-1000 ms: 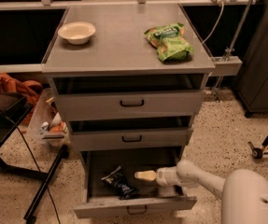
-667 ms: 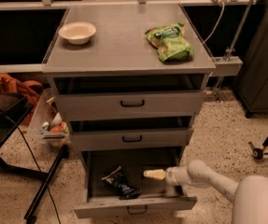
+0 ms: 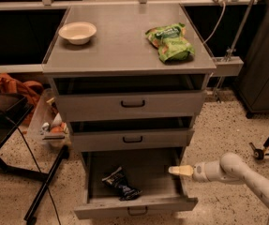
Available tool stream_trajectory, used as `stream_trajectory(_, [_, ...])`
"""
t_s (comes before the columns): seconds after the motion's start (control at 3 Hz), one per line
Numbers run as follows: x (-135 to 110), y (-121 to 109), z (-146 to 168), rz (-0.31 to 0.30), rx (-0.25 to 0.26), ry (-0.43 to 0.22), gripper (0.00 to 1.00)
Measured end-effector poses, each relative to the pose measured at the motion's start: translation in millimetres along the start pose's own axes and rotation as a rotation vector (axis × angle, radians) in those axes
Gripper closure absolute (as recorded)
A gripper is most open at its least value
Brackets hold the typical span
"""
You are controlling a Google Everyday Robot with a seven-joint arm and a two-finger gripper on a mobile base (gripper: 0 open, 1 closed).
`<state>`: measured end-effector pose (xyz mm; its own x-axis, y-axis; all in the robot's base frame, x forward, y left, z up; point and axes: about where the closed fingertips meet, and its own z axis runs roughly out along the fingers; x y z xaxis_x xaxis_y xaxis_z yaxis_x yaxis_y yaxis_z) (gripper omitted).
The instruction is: Place blue chip bag into bottom drawer
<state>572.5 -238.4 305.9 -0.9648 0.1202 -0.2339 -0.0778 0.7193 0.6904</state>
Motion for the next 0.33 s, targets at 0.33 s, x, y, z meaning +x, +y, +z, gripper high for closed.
stream_trajectory(0.33, [0.0,0.0,0.0,0.000,0.000,0.000,0.00])
